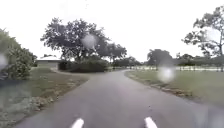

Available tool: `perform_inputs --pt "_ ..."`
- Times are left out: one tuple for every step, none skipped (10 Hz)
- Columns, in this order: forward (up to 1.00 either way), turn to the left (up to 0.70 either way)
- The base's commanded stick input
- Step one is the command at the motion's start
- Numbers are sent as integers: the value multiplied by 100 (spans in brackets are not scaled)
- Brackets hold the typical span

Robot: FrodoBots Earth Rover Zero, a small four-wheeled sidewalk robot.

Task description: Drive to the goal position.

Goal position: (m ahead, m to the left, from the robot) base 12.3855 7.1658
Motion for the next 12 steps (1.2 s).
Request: perform_inputs --pt "85 0" --pt "85 0" --pt "85 0" --pt "85 0" --pt "85 0" --pt "85 0" --pt "85 0" --pt "85 0" --pt "85 0" --pt "85 0" --pt "85 0" --pt "85 0"
